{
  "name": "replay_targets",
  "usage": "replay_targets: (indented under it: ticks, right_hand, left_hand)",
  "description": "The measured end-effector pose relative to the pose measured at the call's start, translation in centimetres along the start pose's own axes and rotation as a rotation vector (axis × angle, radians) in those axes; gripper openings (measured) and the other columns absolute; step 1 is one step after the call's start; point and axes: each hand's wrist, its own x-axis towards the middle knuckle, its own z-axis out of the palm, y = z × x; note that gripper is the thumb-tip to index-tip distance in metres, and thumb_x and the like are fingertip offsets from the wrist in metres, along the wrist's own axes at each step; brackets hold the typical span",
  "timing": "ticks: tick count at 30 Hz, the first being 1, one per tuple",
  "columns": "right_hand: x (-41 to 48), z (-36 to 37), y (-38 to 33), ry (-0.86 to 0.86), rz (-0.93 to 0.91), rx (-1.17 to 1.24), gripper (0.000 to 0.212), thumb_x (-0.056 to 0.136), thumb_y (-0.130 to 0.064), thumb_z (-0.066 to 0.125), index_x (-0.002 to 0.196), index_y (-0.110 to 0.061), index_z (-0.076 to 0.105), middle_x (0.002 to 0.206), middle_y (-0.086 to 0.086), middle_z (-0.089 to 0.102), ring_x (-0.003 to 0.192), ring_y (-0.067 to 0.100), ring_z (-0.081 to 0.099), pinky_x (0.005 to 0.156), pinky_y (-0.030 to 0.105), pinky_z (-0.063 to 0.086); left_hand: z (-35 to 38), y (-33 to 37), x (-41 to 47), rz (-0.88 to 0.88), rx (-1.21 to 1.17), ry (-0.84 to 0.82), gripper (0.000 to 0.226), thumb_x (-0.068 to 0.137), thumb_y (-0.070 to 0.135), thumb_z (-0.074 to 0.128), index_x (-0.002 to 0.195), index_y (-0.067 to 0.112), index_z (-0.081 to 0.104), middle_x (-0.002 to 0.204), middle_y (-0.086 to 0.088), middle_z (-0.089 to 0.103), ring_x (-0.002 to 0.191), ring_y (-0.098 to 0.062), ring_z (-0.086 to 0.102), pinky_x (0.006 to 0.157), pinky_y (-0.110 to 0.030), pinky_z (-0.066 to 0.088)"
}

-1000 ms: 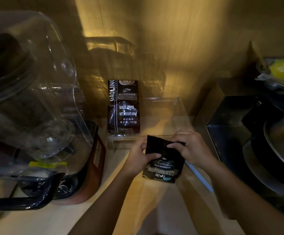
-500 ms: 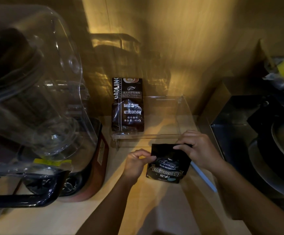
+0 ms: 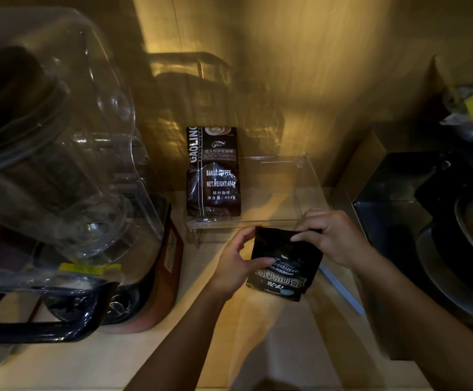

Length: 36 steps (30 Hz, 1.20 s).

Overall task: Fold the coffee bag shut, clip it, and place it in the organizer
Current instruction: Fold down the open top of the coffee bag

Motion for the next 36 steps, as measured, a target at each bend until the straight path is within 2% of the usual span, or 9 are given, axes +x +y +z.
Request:
replay_targets:
  ticks: [4,8,11,14,18,24,27,31,36]
  right_hand:
    - [0.3,0.1,-0.2,-0.044,0.004,0.047,0.003,0.069,0.0,0.073,0.068,0.0,0.07,0.068,0.013,0.067,0.072,0.024,0.06,0.071,0.036,0.047]
    - [0.1,0.7,0.8,0.033,0.169,0.193,0.01,0.069,-0.003,0.074,0.068,-0.012,0.07,0.071,0.001,0.063,0.073,0.016,0.059,0.07,0.025,0.046]
    - [-0.9,1.5,2.1,0.207,0.375,0.474,0.026,0.067,-0.004,0.075,0.074,-0.029,0.068,0.079,-0.008,0.066,0.074,0.0,0.061,0.063,0.01,0.046]
    - [-2.8,3.4,3.7,0.262,0.495,0.712,0.027,0.066,0.004,0.072,0.076,-0.021,0.07,0.071,-0.008,0.073,0.069,0.006,0.066,0.059,0.014,0.051]
    - [-4.8,5.6,4.9,0.349,0.596,0.783,0.022,0.066,0.009,0.068,0.071,-0.012,0.068,0.063,-0.007,0.073,0.06,0.007,0.065,0.053,0.016,0.051]
    - [-5.4,6.6,4.8,0.461,0.668,0.875,0.023,0.071,0.007,0.065,0.054,-0.01,0.063,0.053,-0.002,0.067,0.052,0.009,0.062,0.048,0.016,0.048]
    - [-5.0,6.5,4.3,0.499,0.712,0.911,0.022,0.073,0.007,0.064,0.055,-0.005,0.059,0.057,0.007,0.062,0.054,0.016,0.059,0.049,0.022,0.048]
    - [-5.2,6.7,3.6,0.488,0.739,1.079,0.019,0.074,0.007,0.062,0.058,-0.001,0.055,0.048,0.003,0.065,0.047,0.016,0.062,0.04,0.021,0.049]
    - [-5.1,6.5,4.2,0.551,0.713,0.885,0.011,0.07,0.01,0.066,0.065,0.002,0.061,0.051,0.002,0.064,0.048,0.01,0.06,0.044,0.016,0.049]
  left_hand:
    - [1.0,0.5,0.6,-0.07,-0.081,-0.073,0.039,0.067,-0.01,0.071,0.089,0.023,0.064,0.082,0.009,0.07,0.078,-0.005,0.065,0.064,-0.016,0.053]
    - [2.1,0.1,0.6,-0.128,-0.148,0.046,0.023,0.069,-0.008,0.07,0.075,0.014,0.069,0.062,0.007,0.073,0.062,-0.011,0.068,0.057,-0.019,0.055]
    - [2.1,-0.4,0.4,-0.136,-0.196,0.105,0.016,0.071,-0.001,0.07,0.077,0.014,0.069,0.069,0.002,0.075,0.067,-0.017,0.07,0.057,-0.022,0.056]
    - [1.6,-0.6,0.3,-0.112,-0.232,0.124,0.012,0.072,-0.001,0.069,0.077,0.01,0.07,0.073,0.001,0.074,0.069,-0.015,0.069,0.057,-0.02,0.054]
    - [0.9,-0.6,0.3,-0.071,-0.217,0.167,0.021,0.075,-0.003,0.065,0.061,0.012,0.066,0.059,0.008,0.069,0.059,-0.006,0.062,0.055,-0.016,0.05]
    - [0.8,-0.7,0.4,-0.065,-0.204,0.131,0.025,0.079,0.001,0.061,0.06,0.017,0.068,0.06,0.009,0.069,0.062,-0.005,0.062,0.058,-0.015,0.049]
    - [0.7,-0.6,0.4,-0.078,-0.242,0.142,0.02,0.078,0.004,0.062,0.063,0.015,0.069,0.062,0.007,0.07,0.064,-0.007,0.063,0.058,-0.014,0.049]
    - [0.4,-0.9,-0.4,-0.129,-0.272,0.126,0.01,0.075,0.014,0.063,0.068,0.014,0.07,0.067,0.006,0.071,0.07,-0.01,0.064,0.06,-0.018,0.05]
    - [-0.5,-0.1,-0.2,-0.072,-0.146,0.182,0.026,0.073,-0.004,0.066,0.058,0.018,0.067,0.061,0.007,0.07,0.067,-0.009,0.063,0.067,-0.022,0.049]
